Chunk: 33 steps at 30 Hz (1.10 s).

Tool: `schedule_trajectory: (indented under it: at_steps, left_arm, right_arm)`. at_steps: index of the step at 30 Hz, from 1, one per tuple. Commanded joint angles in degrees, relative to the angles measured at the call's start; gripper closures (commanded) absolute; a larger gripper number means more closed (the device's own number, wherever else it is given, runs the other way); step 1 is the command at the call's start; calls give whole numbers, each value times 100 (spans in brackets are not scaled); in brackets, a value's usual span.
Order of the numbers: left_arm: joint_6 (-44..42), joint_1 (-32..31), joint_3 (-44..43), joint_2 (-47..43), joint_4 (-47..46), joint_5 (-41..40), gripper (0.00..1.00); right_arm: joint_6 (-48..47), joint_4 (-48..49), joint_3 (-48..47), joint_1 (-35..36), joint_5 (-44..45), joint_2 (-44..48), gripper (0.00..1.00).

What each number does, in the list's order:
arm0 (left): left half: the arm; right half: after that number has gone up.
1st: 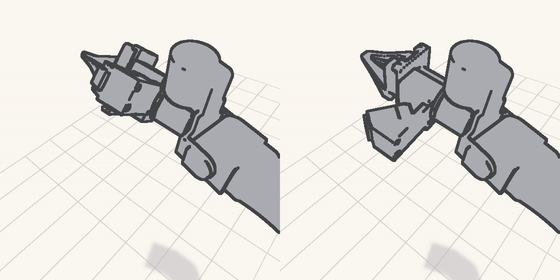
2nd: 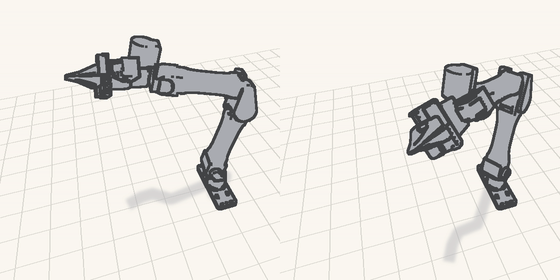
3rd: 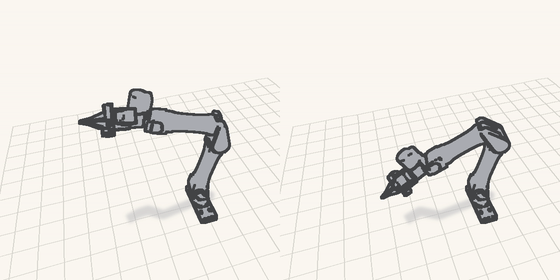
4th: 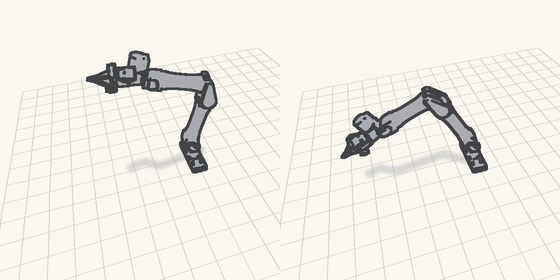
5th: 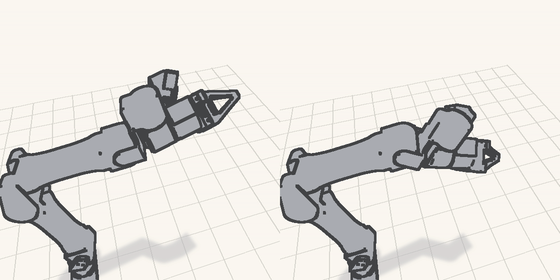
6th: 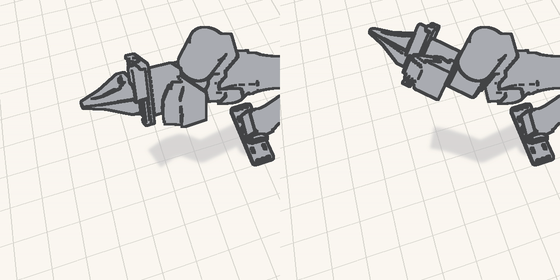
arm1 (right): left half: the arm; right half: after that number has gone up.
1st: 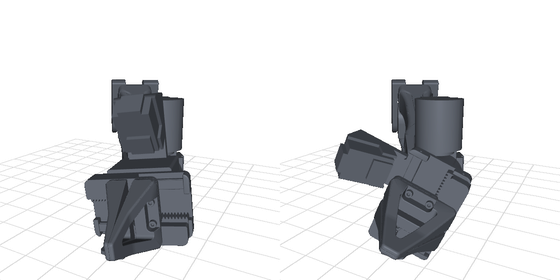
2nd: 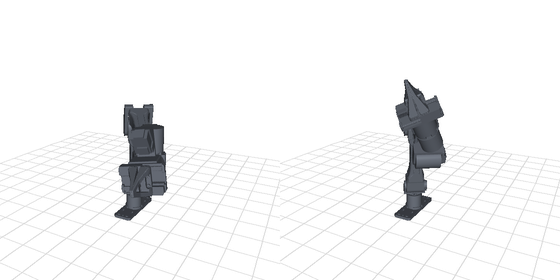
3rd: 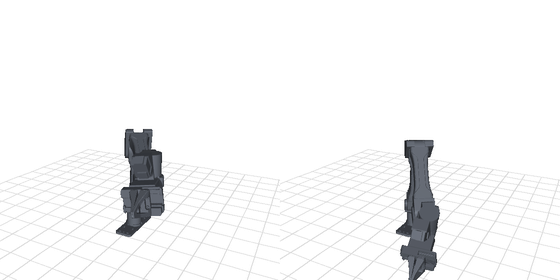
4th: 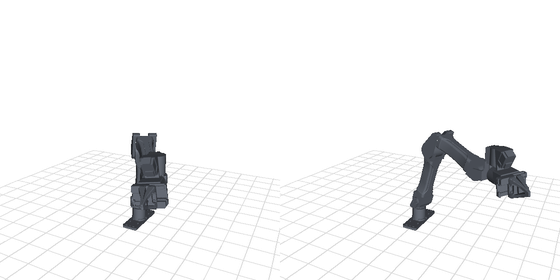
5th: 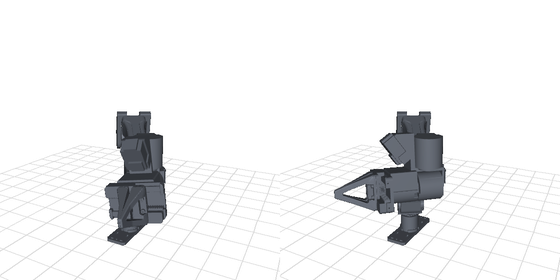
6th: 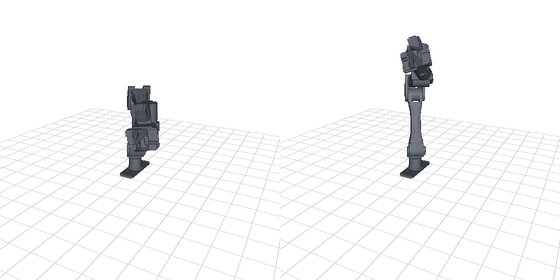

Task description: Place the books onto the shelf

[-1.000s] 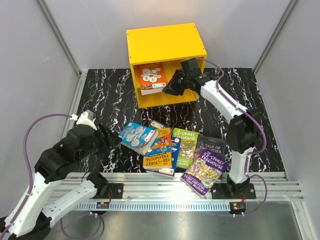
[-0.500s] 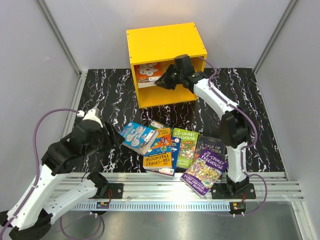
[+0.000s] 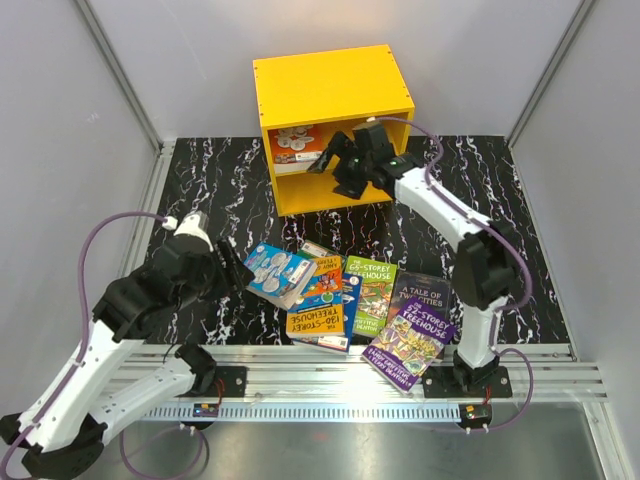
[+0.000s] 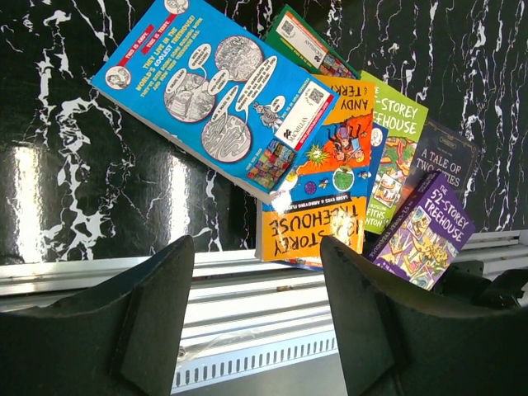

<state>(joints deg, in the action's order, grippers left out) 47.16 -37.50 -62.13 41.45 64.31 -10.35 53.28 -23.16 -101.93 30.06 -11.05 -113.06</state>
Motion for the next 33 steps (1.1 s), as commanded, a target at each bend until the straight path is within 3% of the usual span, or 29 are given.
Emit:
schedule_trajectory:
  at_steps: [1, 5, 11, 14, 21, 33]
  left_arm:
    - [135, 14, 331, 47, -480, 155, 33]
    - [1029, 14, 1515, -128, -1349, 621, 26]
    - [1848, 241, 2503, 257, -2580, 1017, 20]
    - [2208, 488, 2925, 259, -3020, 1141, 18]
    - [2807, 568, 3426, -32, -3477, 525, 9]
    - [3818, 559, 4367, 688, -4620, 323, 10]
  right_arm:
    - [-476, -276, 506, 52, 779, 1467, 0]
    - [-661, -759, 1479, 43, 666, 2155, 0]
    - [-634, -830, 2695, -18, 77, 3280, 0]
    - [-994, -1313, 2609, -18, 146, 3588, 0]
    - [-1522, -2245, 2616, -27, 428, 4195, 0]
    - [-1944, -2878, 2617, -36, 446, 4564, 0]
